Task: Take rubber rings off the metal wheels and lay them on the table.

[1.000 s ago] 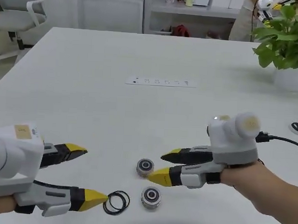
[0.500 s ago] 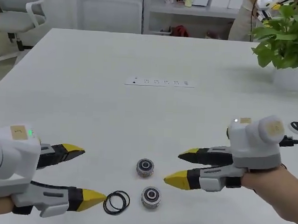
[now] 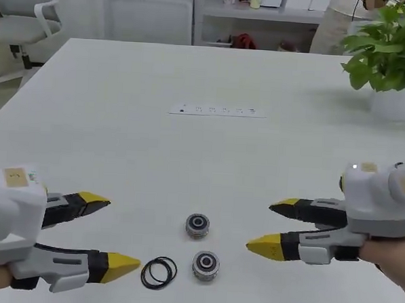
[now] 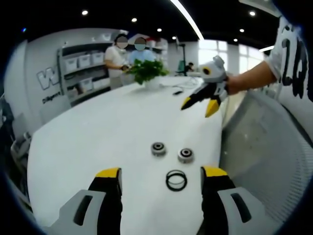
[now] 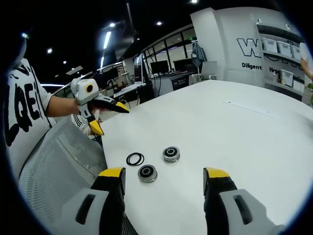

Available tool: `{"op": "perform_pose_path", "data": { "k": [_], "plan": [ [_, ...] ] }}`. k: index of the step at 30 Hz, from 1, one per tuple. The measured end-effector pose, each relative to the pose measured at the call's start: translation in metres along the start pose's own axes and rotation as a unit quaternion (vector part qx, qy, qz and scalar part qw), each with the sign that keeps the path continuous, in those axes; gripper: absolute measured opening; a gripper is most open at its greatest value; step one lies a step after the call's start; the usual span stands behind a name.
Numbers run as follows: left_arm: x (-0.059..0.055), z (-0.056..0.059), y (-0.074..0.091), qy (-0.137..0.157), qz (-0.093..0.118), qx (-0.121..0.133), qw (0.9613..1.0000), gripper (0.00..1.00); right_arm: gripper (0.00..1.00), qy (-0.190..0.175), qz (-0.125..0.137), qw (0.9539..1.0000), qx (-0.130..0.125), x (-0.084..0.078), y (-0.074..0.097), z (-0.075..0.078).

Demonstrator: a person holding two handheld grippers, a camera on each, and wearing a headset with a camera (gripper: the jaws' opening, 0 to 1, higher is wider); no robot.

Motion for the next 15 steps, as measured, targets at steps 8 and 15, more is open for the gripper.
{"op": "perform_pose_path", "data": {
  "k": [8,15],
  "plan": [
    [-0.001,0.001,0.003,0.006,0.002,0.006,1.0000,0.67,0.64,-0.009,0.010,0.9997,-0.019,-0.002,0.013,0.000],
    [-0.004,0.002,0.008,0.012,0.003,0.012,0.9999,0.67,0.65,-0.011,0.014,0.9994,-0.030,-0.005,0.021,0.000]
  ]
}}
Point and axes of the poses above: the centre of the closed fingertips' face, and the gripper's own axes: y roughly backward along the fingers, z roughly to its right, x roughly out of its top, the point moved 3 cm from there along y, roughly backward along the fingers, and after that the axes turned 12 degrees about z, right-handed, at the moved point
